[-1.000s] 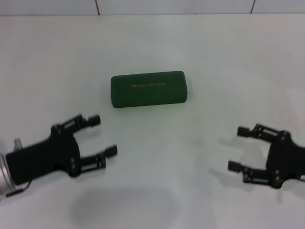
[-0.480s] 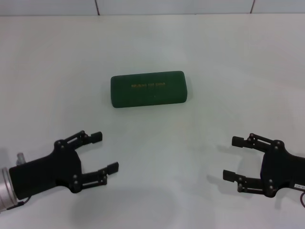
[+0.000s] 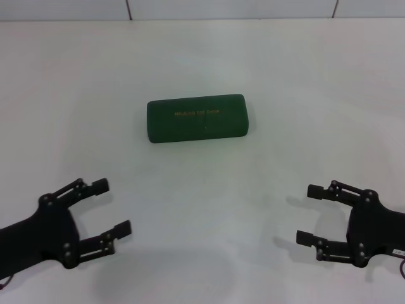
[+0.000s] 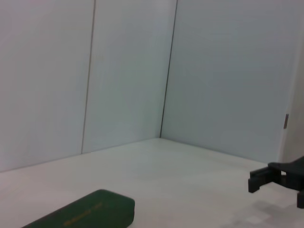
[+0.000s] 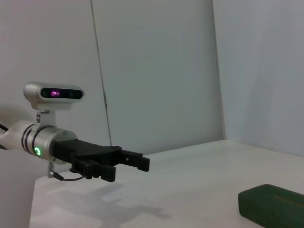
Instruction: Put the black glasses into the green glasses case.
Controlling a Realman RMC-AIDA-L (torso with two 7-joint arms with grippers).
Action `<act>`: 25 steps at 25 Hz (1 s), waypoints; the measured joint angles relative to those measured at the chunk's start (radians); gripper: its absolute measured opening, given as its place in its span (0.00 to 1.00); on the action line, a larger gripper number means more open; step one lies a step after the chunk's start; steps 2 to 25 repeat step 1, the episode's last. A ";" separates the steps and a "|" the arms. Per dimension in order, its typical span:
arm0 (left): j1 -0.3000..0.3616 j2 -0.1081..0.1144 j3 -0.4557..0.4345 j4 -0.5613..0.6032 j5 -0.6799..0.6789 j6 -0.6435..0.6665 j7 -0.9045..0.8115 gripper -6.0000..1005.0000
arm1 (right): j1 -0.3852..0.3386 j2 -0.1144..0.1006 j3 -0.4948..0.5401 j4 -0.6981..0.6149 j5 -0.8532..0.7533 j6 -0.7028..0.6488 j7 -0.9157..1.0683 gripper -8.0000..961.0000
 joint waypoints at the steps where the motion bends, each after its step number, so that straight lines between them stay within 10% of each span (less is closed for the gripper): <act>1: 0.007 0.000 -0.008 0.009 0.008 0.003 -0.005 0.87 | 0.000 -0.001 0.000 -0.002 0.000 0.000 0.000 0.85; 25: 0.007 0.000 -0.008 0.009 0.008 0.003 -0.005 0.87 | 0.000 -0.001 0.000 -0.002 0.000 0.000 0.000 0.85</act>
